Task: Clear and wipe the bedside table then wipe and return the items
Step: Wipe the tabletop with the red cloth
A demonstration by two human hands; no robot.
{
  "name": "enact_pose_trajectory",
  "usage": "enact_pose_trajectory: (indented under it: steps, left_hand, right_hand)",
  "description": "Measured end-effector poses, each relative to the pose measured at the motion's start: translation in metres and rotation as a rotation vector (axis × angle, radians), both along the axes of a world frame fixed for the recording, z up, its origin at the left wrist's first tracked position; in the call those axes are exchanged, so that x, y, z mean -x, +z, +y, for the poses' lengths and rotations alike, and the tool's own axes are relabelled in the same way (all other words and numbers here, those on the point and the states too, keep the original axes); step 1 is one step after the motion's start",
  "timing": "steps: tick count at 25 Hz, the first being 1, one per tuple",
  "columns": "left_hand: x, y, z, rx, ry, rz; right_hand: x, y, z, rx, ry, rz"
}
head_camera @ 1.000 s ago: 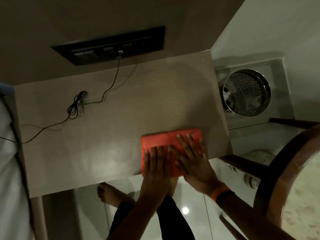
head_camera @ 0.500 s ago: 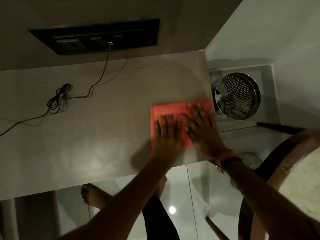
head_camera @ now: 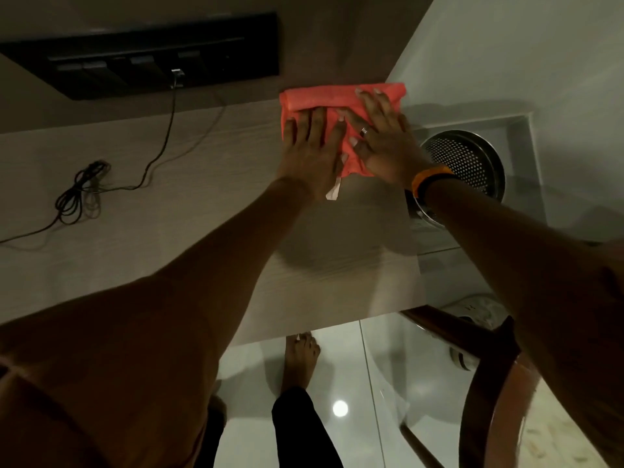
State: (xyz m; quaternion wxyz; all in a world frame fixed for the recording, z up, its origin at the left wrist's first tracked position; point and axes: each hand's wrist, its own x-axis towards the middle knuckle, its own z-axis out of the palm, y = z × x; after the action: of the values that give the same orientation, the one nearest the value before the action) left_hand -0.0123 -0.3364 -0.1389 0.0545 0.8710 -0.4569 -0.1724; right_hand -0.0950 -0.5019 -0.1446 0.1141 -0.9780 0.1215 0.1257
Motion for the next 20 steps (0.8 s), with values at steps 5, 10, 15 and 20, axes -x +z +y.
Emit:
enact_pose_trajectory:
  steps: [5,10,15,20]
  left_hand:
    - [0.089,0.014,0.035,-0.004,-0.144,0.097]
    - [0.185,0.022,0.108,0.163,-0.186,0.036]
    - [0.222,0.022,0.143,0.331,-0.329,0.041]
    - [0.213,0.036,0.183,0.233,-0.127,0.280]
  right_hand:
    - [0.112,0.016,0.047,-0.004,-0.104,0.130]
    - [0.222,0.030,0.149,-0.051,-0.270,0.201]
    - [0.248,0.061,0.204,-0.537,-0.996,-0.109]
    - [0.227,0.084,0.211,-0.444,-0.709,-0.019]
